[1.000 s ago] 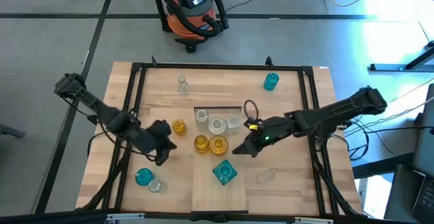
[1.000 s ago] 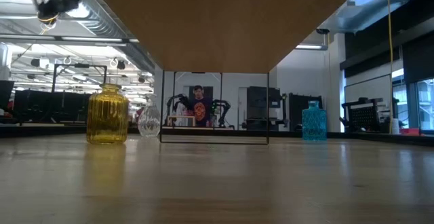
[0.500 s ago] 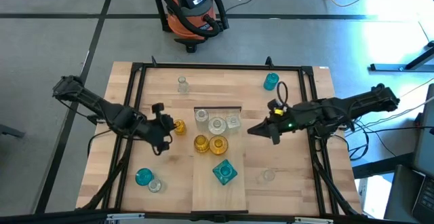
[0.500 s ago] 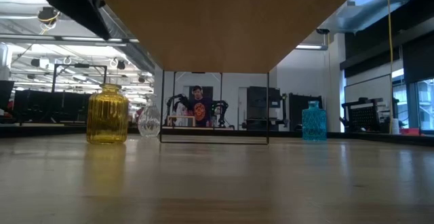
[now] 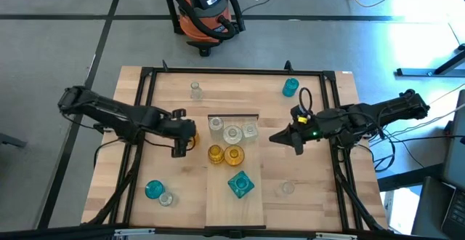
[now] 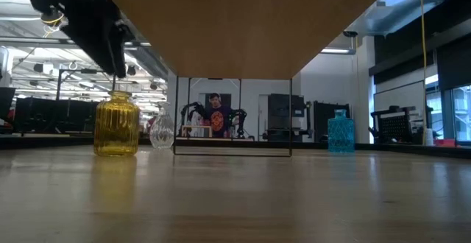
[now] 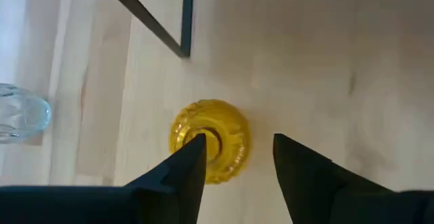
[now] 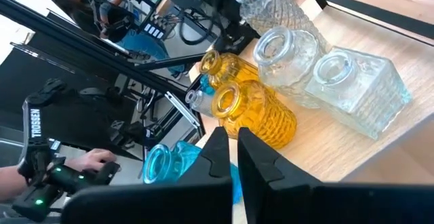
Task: Sort vases onto shelf
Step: Put the yellow vase on the shelf align with the other yellow vases
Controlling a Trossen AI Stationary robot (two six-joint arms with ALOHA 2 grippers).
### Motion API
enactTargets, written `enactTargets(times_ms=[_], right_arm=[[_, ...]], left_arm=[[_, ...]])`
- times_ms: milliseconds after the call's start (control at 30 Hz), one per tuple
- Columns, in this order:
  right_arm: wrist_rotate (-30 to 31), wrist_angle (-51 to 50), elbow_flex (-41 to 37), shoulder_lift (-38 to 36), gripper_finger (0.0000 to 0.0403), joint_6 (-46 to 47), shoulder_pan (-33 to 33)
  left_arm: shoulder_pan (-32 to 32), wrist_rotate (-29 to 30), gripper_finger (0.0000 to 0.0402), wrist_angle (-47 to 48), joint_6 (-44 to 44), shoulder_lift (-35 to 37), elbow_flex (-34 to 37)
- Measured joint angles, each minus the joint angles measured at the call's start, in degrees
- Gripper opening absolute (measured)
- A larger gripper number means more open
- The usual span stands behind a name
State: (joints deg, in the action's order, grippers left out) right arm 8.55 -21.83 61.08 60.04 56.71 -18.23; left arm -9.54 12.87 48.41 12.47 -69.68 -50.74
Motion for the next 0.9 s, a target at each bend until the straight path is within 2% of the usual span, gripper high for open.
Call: enactTargets(times_ms=[167, 233, 400, 533, 733, 900], right_arm=[[-0.1, -0.4, 0.0, -0.7, 0.0, 0.1, -0.1], [-0.1, -0.3, 0.0, -0.9, 0.0, 0.3, -0.1], [-0.1, -0.8, 0.0, -2.6, 0.0, 0.4, -0.1], [0.8, -1.2, 0.0, -3.7, 0.0, 0.4, -0.1], [3.0, -1.0, 0.0, -4.5, 0.0, -3.0, -0.1], [2.9, 3.9, 0.0, -4.6, 0.0001, -8.9, -0.1]], left_arm=[[4.1, 0.2, 0.0153, -0.5, -1.9, -6.0, -0.2], [5.7, -2.3, 0.0145, -0.2, -1.7, -8.2, -0.2], [7.4, -6.5, 0.0092, 0.6, -1.7, -10.9, -0.5], [7.3, -7.2, 0.0033, 1.3, -1.5, -10.4, -0.5], [7.3, -7.0, 0.0033, 4.0, 0.1, -7.5, -0.2], [6.6, -6.9, 0.0033, 15.9, 4.1, -2.2, -4.6]])
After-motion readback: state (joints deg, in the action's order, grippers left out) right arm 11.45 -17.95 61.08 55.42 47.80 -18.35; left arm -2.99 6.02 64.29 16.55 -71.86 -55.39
